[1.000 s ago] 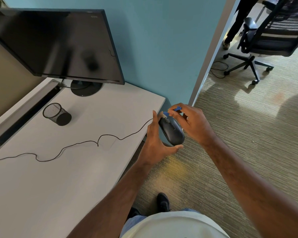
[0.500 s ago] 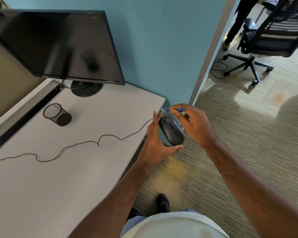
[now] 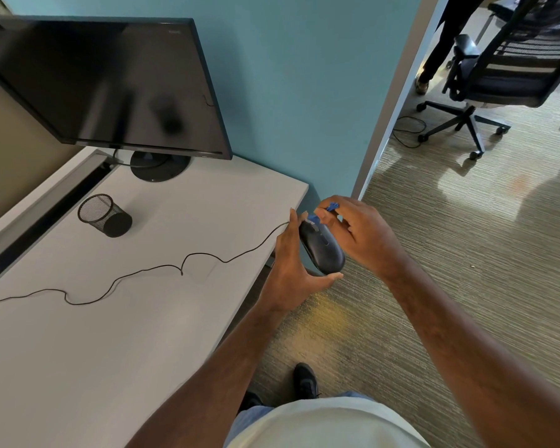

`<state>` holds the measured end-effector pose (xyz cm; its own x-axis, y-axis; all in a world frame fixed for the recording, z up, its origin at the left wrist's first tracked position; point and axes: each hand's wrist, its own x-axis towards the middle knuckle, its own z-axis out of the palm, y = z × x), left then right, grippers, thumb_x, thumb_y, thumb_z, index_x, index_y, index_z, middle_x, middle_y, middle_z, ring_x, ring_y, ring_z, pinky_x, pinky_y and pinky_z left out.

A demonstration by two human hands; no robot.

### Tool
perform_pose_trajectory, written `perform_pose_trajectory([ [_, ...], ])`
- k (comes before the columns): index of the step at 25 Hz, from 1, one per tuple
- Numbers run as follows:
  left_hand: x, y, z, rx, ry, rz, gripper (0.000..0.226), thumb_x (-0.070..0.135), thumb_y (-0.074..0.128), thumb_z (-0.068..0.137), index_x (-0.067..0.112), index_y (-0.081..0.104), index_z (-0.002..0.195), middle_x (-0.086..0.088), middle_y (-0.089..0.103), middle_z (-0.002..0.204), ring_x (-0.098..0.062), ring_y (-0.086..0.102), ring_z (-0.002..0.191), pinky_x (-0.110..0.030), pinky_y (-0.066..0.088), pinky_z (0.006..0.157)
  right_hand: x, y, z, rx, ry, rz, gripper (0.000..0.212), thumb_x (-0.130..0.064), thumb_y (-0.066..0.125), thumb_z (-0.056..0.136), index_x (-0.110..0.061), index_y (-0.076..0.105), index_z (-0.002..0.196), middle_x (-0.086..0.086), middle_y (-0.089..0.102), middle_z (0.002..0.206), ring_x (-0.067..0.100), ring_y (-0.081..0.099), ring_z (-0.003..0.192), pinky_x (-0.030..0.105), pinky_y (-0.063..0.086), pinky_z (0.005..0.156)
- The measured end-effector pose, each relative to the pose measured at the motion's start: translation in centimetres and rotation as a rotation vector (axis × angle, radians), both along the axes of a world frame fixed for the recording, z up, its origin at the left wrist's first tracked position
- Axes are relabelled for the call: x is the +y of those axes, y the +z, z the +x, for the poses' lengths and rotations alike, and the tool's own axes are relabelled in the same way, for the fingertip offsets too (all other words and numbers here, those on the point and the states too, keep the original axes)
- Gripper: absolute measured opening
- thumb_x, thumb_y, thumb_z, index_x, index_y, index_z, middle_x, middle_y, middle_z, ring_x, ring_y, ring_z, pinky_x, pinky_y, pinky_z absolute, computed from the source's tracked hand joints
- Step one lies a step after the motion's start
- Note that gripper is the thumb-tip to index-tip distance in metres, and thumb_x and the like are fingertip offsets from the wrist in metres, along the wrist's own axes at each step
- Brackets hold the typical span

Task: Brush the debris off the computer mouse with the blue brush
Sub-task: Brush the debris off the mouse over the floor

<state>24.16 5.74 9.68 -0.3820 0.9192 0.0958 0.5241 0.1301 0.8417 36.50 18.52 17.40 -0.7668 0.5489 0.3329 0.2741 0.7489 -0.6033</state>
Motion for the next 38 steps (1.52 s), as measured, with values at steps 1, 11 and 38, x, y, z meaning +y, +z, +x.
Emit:
perform_pose_trajectory([
  [1, 0.0, 0.0, 0.0, -0.002, 0.003, -0.003, 0.141, 0.048, 0.093, 0.064, 0.023, -0.006, 0.161, 0.002, 0.026, 0.164, -0.014, 0.026, 0.15, -0.049, 0.034, 0.119, 0.0, -0.1, 0.0, -0.017, 0.017, -0.015, 0.02, -0.023, 0.054, 0.107, -0.01, 0.068, 0.104, -0.018, 0.056, 0.083, -0.013, 0.053, 0.071, 0.006, 0.036, 0.064],
  [11, -0.1, 0.1, 0.0, -0.012, 0.016, -0.012, 0.139, 0.05, 0.092, 0.063, 0.017, 0.0, 0.162, 0.002, 0.028, 0.162, -0.015, 0.027, 0.149, -0.046, 0.034, 0.119, 0.3, 0.7, 0.3, 0.031, 0.011, -0.13, 0.022, -0.022, 0.051, 0.107, -0.005, 0.064, 0.099, -0.02, 0.055, 0.076, -0.005, 0.059, 0.066, 0.008, 0.04, 0.06],
  [38, -0.4, 0.5, -0.5, -0.024, 0.05, -0.049, 0.136, 0.051, 0.091, 0.065, 0.02, 0.0, 0.162, 0.002, 0.024, 0.163, -0.013, 0.022, 0.15, -0.041, 0.03, 0.121, 1.0, 0.4, 2.6, -0.036, 0.04, -0.262, 0.027, -0.021, 0.051, 0.105, -0.004, 0.062, 0.088, 0.016, 0.061, 0.063, 0.012, 0.04, 0.042, 0.029, 0.033, 0.039],
])
